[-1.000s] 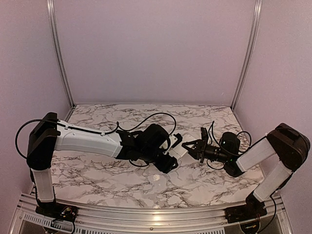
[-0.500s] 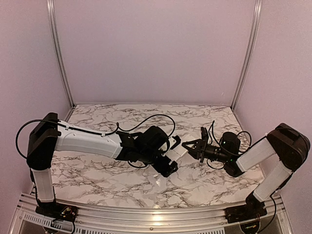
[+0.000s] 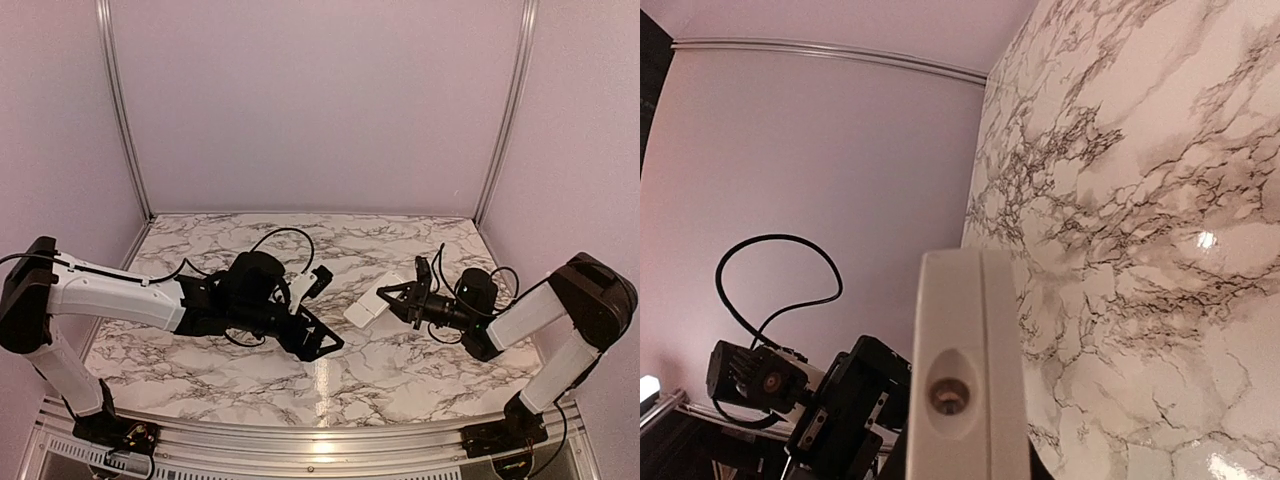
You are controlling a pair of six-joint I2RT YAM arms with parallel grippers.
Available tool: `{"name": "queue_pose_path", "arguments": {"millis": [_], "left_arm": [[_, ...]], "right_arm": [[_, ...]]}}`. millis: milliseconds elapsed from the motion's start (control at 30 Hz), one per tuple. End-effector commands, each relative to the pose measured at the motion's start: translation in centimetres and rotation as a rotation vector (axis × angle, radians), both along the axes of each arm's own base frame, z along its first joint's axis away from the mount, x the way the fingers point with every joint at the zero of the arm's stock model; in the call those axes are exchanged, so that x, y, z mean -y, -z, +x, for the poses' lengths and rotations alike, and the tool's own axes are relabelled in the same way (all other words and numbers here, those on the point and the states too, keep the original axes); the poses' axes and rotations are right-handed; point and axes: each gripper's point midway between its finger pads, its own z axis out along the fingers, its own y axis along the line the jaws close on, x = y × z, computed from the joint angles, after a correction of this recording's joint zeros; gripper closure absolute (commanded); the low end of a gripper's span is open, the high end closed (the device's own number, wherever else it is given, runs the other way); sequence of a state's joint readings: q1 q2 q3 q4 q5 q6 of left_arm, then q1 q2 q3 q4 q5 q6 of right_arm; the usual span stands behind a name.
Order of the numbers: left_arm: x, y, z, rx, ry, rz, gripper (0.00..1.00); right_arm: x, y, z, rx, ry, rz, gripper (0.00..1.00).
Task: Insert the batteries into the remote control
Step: Press the battery cover on the remote control.
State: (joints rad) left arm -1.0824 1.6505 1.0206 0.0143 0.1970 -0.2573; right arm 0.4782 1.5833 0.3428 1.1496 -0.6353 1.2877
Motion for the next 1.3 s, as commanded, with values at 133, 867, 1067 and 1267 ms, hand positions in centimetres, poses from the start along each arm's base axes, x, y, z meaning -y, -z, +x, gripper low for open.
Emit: {"name": "queue_pose_path", "arguments": {"millis": [133, 867, 1067, 1267], "left_arm": [[-1.9, -6.9, 1.2, -0.267, 0.008, -0.475, 0.01], [1.5, -4.7, 2.3, -0.516, -0.004, -0.557, 0.2], [2.5, -4.5, 2.3, -0.542, 0.02, -0.56, 0.24], [3.4, -4.0, 1.7, -0.574, 0.043, -0.556, 0.31]], "right_arm": [[-0.9, -5.7, -0.8, 0.195, -0.093, 0.099, 1.0], [-3.3, -6.8, -2.5, 0.174, -0.19, 0.193, 1.0], [-3.4, -6.7, -2.5, 0.169, -0.192, 0.191, 1.0], [-3.5, -6.9, -2.5, 0.172, -0.191, 0.194, 1.0]]}}
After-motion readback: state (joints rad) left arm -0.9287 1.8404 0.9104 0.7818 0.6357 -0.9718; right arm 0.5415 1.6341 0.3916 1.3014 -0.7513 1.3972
